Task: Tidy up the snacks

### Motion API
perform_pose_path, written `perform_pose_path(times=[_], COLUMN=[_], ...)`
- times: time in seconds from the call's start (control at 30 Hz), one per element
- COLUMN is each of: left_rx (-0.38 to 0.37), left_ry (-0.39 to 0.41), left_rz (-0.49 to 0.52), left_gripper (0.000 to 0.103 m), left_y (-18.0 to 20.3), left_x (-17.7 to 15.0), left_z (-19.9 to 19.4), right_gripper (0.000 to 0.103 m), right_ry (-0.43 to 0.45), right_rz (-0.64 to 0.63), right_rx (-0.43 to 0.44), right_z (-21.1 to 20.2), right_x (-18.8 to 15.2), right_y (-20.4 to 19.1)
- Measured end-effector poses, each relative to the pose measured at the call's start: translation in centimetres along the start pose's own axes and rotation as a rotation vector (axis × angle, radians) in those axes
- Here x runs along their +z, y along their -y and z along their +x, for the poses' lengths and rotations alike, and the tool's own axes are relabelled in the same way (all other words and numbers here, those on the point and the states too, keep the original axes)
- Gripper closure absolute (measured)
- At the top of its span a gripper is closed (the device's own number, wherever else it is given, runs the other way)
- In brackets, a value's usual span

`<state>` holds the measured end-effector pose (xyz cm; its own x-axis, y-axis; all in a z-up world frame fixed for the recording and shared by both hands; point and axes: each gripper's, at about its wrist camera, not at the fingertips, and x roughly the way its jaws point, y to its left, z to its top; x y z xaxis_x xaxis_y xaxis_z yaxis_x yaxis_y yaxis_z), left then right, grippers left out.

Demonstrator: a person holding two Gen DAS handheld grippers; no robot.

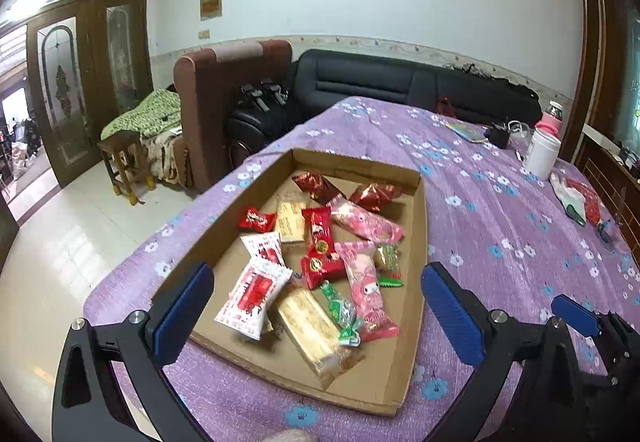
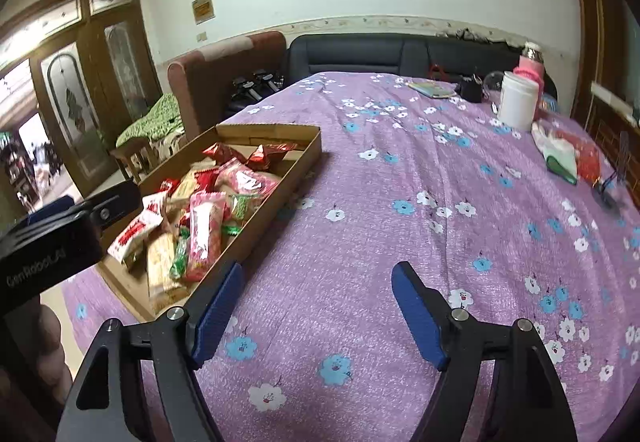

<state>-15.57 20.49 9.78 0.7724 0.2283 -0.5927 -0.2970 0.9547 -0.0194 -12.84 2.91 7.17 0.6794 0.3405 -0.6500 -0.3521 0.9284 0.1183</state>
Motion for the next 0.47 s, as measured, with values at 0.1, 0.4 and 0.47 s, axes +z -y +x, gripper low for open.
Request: perform_pose_path(times=[0.1, 0.4, 0.47], left_rx=[-0.011, -0.152, -0.179], left_ry=[-0.019, -0.139, -0.139], left_rz=[-0.012, -0.045, -0.018], left_gripper=[0.000, 0.000, 0.000], left_y=[-0.3, -1.1, -0.1], left_x=[-0.3, -0.6, -0.4], left_z=[0.4, 1.5, 1.2], right_gripper=[0.020, 0.020, 0.020], right_ry=[-0.003, 0.007, 0.008], right_rz=[-0.039, -0.096, -0.077], right_rx=[-0.007, 0.005, 0.000], right_z=[0.1, 0.0, -0.3], right_x=[-0.3, -0.7, -0.4], right_y=[-1.0, -2.8, -2.2])
